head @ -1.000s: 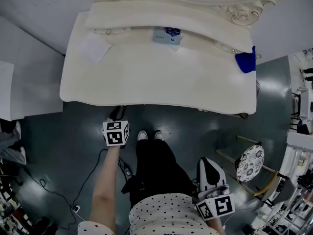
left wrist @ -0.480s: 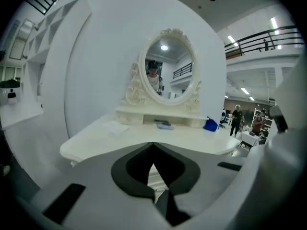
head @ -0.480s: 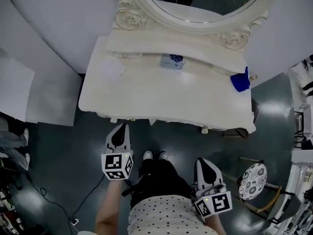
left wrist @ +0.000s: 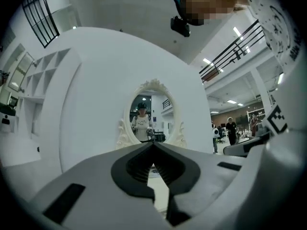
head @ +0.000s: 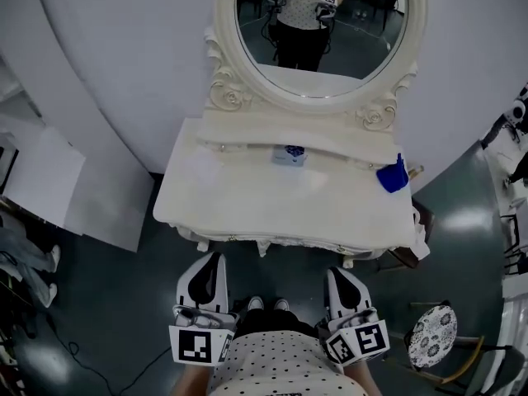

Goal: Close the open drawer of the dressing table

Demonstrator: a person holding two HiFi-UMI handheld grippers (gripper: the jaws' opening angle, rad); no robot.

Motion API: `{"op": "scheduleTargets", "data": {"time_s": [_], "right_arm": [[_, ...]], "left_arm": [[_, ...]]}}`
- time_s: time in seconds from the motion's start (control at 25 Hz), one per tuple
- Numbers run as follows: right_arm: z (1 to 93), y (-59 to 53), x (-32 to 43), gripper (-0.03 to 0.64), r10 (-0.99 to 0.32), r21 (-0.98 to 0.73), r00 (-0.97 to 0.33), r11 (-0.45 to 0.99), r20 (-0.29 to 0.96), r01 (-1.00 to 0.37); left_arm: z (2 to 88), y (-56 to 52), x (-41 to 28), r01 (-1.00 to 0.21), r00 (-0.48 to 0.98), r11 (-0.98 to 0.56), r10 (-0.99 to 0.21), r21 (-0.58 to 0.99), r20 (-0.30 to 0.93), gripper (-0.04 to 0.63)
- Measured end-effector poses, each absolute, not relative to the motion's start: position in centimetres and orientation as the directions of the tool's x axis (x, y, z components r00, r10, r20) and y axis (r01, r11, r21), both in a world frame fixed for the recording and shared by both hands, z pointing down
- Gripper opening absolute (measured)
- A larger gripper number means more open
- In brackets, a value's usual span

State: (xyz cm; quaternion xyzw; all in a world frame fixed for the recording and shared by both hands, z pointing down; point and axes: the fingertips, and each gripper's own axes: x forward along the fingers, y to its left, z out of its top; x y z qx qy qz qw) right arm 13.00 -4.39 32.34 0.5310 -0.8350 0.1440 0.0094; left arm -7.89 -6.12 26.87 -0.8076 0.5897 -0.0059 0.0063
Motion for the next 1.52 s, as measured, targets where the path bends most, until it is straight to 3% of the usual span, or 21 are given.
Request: {"op": "scheduleTargets", "data": {"time_s": [0.32,1.52], "right_arm": [[30.1,-3.7,13.2,0.008,-0.888,-0.214,-0.446,0.417,0.108,-0.883],[30.0,-3.3,12.9,0.008,-0.893,-0.170,-0.430,0.408,0.131,-0.897]], "left_arm": [[25.4,-2.1,-6.6,-0.939,0.343,-0.342,-0.936,-0.027,-0.080,0.009],[27.3,-3.4,-6.4,-0.931,0.363,-0.364,-0.931,0.036,-0.022,0.009]]}}
